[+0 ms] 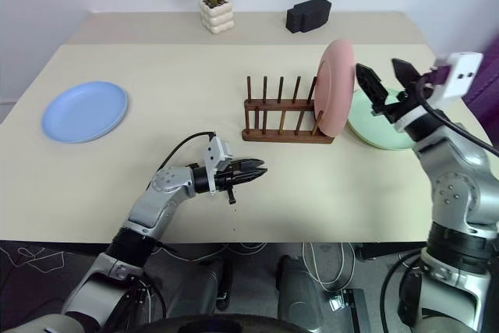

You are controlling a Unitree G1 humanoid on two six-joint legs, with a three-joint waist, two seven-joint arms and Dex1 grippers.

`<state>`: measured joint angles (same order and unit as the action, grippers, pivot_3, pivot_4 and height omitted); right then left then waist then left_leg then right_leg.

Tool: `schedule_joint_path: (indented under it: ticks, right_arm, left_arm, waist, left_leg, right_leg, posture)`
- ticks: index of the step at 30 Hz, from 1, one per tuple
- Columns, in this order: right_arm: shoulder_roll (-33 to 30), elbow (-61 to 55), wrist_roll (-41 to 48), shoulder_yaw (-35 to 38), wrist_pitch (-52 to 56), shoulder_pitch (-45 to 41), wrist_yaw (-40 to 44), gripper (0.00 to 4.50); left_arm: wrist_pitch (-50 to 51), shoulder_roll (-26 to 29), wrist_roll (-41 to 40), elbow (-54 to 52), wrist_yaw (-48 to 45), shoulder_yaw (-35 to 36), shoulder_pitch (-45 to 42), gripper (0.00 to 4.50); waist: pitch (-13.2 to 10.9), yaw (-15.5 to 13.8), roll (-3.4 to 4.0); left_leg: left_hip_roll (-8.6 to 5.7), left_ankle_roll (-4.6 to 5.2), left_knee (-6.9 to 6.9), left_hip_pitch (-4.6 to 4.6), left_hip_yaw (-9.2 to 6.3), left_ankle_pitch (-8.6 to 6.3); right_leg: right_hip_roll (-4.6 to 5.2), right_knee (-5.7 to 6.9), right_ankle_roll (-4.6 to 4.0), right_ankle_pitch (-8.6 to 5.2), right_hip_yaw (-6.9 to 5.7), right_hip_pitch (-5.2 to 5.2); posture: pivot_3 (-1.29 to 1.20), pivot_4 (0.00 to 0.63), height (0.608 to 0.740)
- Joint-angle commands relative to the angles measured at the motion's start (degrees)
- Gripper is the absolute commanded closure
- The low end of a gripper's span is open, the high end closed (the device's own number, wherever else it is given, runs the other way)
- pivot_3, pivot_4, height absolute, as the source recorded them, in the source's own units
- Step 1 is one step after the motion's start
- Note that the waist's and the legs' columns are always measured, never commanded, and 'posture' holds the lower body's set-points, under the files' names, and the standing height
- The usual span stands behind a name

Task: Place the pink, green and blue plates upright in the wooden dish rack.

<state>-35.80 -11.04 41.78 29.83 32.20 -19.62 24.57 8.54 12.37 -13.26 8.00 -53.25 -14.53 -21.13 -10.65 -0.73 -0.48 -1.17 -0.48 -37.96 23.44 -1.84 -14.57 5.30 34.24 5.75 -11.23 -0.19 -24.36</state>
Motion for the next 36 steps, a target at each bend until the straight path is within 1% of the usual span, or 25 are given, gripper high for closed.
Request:
schedule_joint_path:
  ticks: [1,3,4,6,9,10,13,17,21,22,23,25,29,30,32,36]
  right_arm:
    - [-4.7,-0.9,-2.7,3.0,-1.8,3.8,2.8,0.06]
    - [-8.3,-0.3,-6.9,1.6,-3.1,8.5,5.4,0.06]
    - [-10.2,0.2,-9.8,-0.2,-4.2,11.0,6.8,0.06]
    - [-12.1,0.8,-13.1,-2.3,-5.7,13.6,8.3,0.06]
    - [-15.2,6.2,-25.0,-11.6,-12.0,15.9,9.1,0.06]
    - [-15.8,8.5,-28.6,-14.8,-14.5,15.6,9.3,0.06]
    - [-16.1,13.3,-33.4,-18.8,-19.2,13.7,9.7,0.06]
    - [-15.1,24.8,-40.1,-25.0,-26.8,6.6,9.4,0.06]
    - [-13.4,33.9,-43.0,-27.5,-32.4,1.2,9.4,0.06]
    - [-12.9,36.3,-43.4,-28.0,-33.6,-0.1,9.4,0.6]
    - [-12.6,38.2,-44.0,-28.4,-34.7,-1.1,9.5,0.94]
    - [-12.2,40.8,-45.0,-28.9,-36.3,-2.3,9.2,1.96]
    - [-11.8,42.1,-45.5,-28.6,-37.6,-2.7,8.5,4.06]
    - [-11.7,41.7,-45.6,-28.3,-37.7,-2.3,8.0,4.47]
    - [-11.6,39.9,-45.6,-26.9,-37.3,-1.2,6.1,4.47]
    - [-13.0,32.9,-47.5,-22.4,-35.5,1.6,-1.8,4.47]
  left_arm:
    - [-0.2,0.0,-0.9,-1.9,0.1,0.7,-0.1,3.57]
    - [-0.4,0.1,-0.8,-1.7,0.0,0.7,-0.3,3.57]
    - [-0.6,0.1,-0.7,-1.5,-0.1,0.7,-0.4,3.57]
    - [-0.8,0.1,-0.6,-1.3,-0.2,0.6,-0.5,3.57]
    - [-1.2,0.2,-0.7,-1.1,-0.8,0.4,-0.8,3.57]
    - [-1.5,0.3,-0.5,-1.0,-1.0,0.4,-0.9,3.57]
    - [-2.1,0.5,-0.3,-0.9,-1.2,0.4,-1.1,3.57]
    - [-2.4,1.3,0.0,-1.5,-1.1,0.7,-0.9,3.57]
    - [-2.3,1.4,0.1,-1.9,-0.5,0.7,-0.4,3.57]
    - [-2.2,1.3,0.1,-2.0,-0.2,0.7,-0.3,3.57]
    - [-2.2,1.3,0.1,-2.2,0.1,0.7,-0.2,3.57]
    - [-2.2,1.5,0.1,-2.6,0.5,0.8,0.0,3.57]
    - [-2.0,1.9,-0.2,-3.1,0.9,0.9,0.4,3.57]
    - [-1.9,2.0,-0.2,-3.2,1.0,0.9,0.4,3.57]
    - [-1.8,2.1,-0.4,-3.3,1.1,0.9,0.4,3.57]
    - [-1.5,2.1,-0.5,-3.4,1.1,0.7,0.4,3.57]
  waist:
    - [0.0,0.0,0.0]
    - [0.0,-0.1,0.0]
    - [0.0,0.0,0.0]
    - [0.0,0.2,0.0]
    - [0.1,0.5,0.09]
    - [0.1,0.6,0.09]
    - [0.1,0.4,0.11]
    - [0.0,0.5,0.12]
    - [0.0,0.4,0.1]
    - [0.0,0.4,0.1]
    - [0.0,0.3,0.1]
    - [0.0,0.3,0.1]
    - [0.0,0.1,0.1]
    - [0.0,0.0,0.1]
    - [0.0,0.0,0.11]
    - [0.0,0.0,0.13]
  left_leg:
    - [0.0,0.0,0.0,0.0,0.0,0.0]
    - [0.0,0.01,0.0,0.0,-0.01,0.0]
    - [-0.01,0.01,0.0,0.0,0.0,-0.01]
    - [-0.01,0.01,-0.01,-0.01,0.03,-0.01]
    - [0.0,0.01,-0.01,-0.08,0.11,-0.01]
    - [0.0,0.01,-0.01,-0.09,0.11,-0.01]
    - [0.0,0.01,-0.01,-0.08,0.1,-0.01]
    - [-0.02,0.01,-0.03,-0.07,0.14,-0.01]
    - [-0.01,0.01,-0.02,-0.08,0.1,-0.01]
    - [-0.01,0.01,-0.02,-0.07,0.1,-0.01]
    - [-0.01,0.01,-0.02,-0.07,0.1,-0.01]
    - [-0.02,0.01,-0.03,-0.07,0.1,-0.01]
    - [-0.02,0.01,-0.04,-0.08,0.09,0.0]
    - [-0.03,0.01,-0.04,-0.08,0.1,0.0]
    - [-0.03,0.01,-0.04,-0.07,0.09,0.0]
    - [-0.03,0.01,-0.04,-0.07,0.08,0.0]
  right_leg:
    - [0.0,0.0,0.0,0.0,0.0,0.0]
    - [0.0,-0.01,0.0,-0.01,0.0,0.01]
    - [0.0,-0.02,0.0,-0.01,0.0,0.01]
    - [0.0,-0.01,-0.01,-0.01,0.01,0.01]
    - [-0.01,0.02,-0.01,0.0,0.06,0.01]
    - [-0.01,0.02,-0.02,0.0,0.06,0.01]
    - [-0.05,0.02,-0.02,0.0,0.06,0.01]
    - [-0.04,0.0,-0.02,0.01,0.08,0.01]
    - [-0.07,0.01,-0.02,0.01,0.08,0.01]
    - [-0.08,0.0,-0.02,0.01,0.08,0.01]
    - [-0.07,0.0,-0.02,0.01,0.08,0.02]
    - [-0.07,0.0,-0.02,0.01,0.08,0.03]
    - [-0.07,0.0,-0.02,0.02,0.09,0.05]
    - [-0.06,0.0,-0.02,0.02,0.09,0.06]
    - [-0.06,0.0,-0.02,0.02,0.09,0.06]
    - [-0.06,0.01,-0.02,0.01,0.1,0.05]
  posture:
    - [0.0,0.15,0.737]
    - [0.0,0.15,0.737]
    - [0.0,0.15,0.737]
    - [0.0,0.15,0.737]
    - [0.0,0.15,0.737]
    - [0.0,0.15,0.737]
    - [0.0,0.15,0.737]
    - [0.0,0.15,0.737]
    - [0.0,0.15,0.737]
    - [0.0,0.15,0.737]
    - [0.0,0.15,0.737]
    - [0.0,0.15,0.737]
    - [0.0,0.15,0.737]
    - [0.0,0.15,0.737]
    - [0.0,0.15,0.737]
    - [0.0,0.15,0.737]
